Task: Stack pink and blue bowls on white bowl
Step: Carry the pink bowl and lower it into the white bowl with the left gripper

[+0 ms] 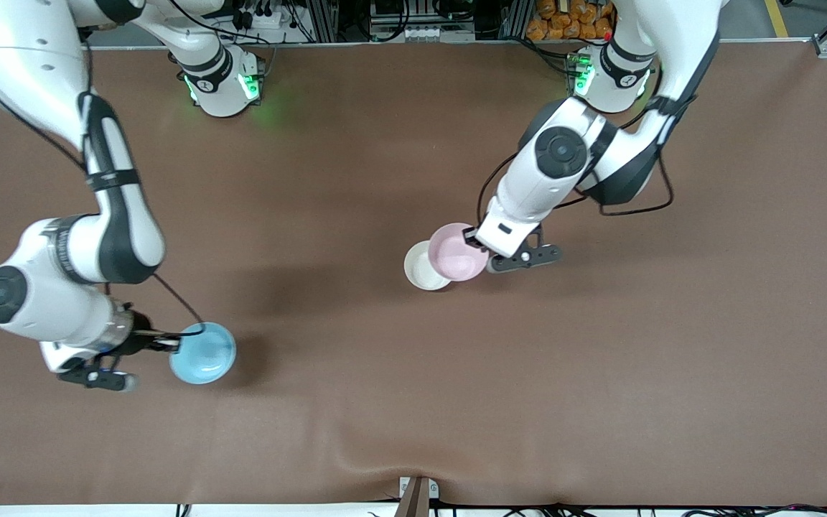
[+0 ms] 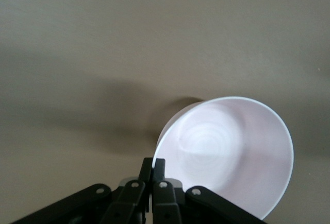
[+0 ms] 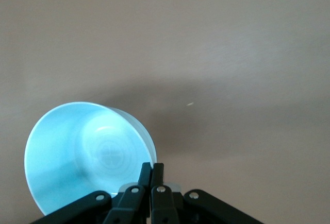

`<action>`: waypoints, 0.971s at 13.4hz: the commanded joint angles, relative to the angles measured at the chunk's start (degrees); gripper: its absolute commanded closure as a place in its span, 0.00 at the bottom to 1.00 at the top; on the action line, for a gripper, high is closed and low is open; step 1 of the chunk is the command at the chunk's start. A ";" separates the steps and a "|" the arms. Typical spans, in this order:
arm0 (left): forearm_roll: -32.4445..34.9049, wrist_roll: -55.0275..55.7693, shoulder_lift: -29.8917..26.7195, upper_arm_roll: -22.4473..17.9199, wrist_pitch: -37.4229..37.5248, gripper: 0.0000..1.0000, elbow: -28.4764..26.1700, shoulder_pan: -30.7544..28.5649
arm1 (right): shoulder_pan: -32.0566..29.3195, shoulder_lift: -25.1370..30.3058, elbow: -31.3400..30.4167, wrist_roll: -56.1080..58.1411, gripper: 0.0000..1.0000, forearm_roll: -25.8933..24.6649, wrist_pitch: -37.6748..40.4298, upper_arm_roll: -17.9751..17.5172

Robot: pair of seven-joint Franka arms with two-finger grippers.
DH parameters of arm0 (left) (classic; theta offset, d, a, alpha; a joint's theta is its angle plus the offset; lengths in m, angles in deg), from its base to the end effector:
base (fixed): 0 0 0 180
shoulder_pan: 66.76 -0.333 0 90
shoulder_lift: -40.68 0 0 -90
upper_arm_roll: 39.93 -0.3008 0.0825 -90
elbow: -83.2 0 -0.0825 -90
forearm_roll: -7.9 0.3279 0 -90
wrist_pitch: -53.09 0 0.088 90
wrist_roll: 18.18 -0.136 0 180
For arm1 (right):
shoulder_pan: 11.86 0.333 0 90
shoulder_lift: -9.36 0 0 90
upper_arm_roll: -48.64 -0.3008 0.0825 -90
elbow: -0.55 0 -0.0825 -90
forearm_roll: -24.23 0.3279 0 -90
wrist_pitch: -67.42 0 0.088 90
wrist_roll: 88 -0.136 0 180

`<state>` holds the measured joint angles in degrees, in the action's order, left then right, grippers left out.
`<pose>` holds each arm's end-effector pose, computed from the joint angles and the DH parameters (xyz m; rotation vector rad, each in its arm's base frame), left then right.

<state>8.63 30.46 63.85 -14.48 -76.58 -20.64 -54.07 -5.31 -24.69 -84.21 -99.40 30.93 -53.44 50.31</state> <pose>0.4842 -0.3547 0.3351 2.9503 0.3173 -0.0699 0.6535 0.0672 0.3180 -3.0413 0.2541 -0.0363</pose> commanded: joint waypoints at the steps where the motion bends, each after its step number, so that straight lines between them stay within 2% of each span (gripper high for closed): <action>1: 1.10 1.45 4.33 -0.40 -3.38 1.00 2.33 1.89 | 3.72 2.76 -1.19 -2.31 1.00 0.95 2.81 0.62; 6: 1.81 1.63 8.73 -0.49 -6.46 1.00 1.97 4.35 | 11.81 3.82 -1.54 -9.85 1.00 0.86 5.20 0.71; 13: 3.38 3.03 11.72 -0.58 -6.64 1.00 2.23 4.44 | 13.22 3.73 -1.37 -15.49 1.00 0.95 5.11 0.62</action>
<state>9.70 31.44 74.45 -14.73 -82.92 -19.93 -50.33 7.35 -22.44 -84.31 -113.31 30.94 -48.58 50.73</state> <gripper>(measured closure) 0.969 0.982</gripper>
